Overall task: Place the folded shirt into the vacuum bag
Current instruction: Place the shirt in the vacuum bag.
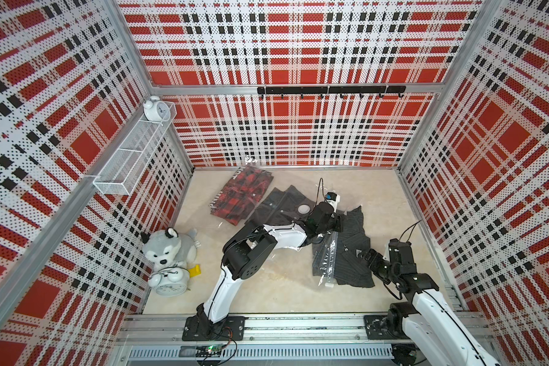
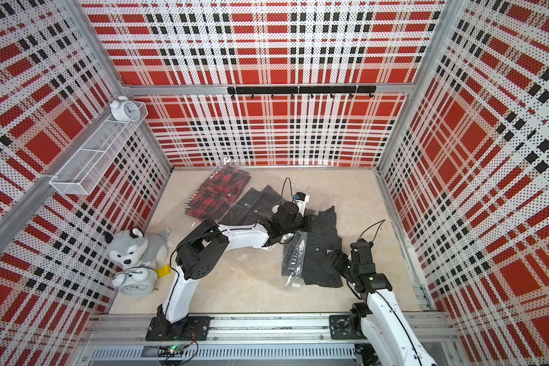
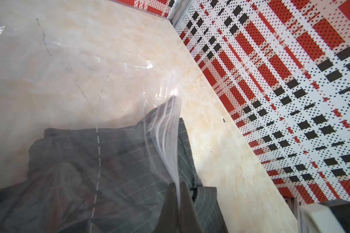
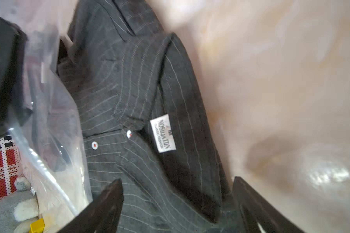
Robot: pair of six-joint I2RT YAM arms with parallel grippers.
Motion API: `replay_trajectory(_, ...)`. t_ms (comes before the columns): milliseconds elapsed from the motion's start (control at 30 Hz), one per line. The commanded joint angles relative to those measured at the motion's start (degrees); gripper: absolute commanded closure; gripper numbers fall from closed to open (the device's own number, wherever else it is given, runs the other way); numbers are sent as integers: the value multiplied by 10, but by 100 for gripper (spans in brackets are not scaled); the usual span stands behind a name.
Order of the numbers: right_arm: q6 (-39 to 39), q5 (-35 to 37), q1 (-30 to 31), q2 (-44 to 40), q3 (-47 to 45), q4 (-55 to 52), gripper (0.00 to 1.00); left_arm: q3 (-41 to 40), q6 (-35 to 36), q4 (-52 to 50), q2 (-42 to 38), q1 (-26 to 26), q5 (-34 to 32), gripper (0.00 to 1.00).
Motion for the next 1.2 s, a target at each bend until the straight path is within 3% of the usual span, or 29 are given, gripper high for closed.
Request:
replay_trajectory(0,9,-40,4,23,-25,31,24,-3,-3,9,-22,-11,5,100)
replay_trajectory(133,15,-56,9,44,-37,76,41,-2,-6,9,-26,-17,5,100)
replay_trajectory(333,28,-97,9,75,-41,167,81,-2,-8,9,-27,-25,5,100)
replay_trajectory(433,37,-117,10,63,-28,184,91,-4,-9,9,-28,-24,4,100)
replay_trajectory(733,85,-169,16,69,-1,247,97,4,-10,5,-36,-24,9,100)
replay_trajectory(1033,129,-97,53,83,-29,285,100,11,-12,2,-35,-21,16,100)
replay_trajectory(1167,122,-56,53,65,-21,237,100,6,-13,2,-38,-20,16,100)
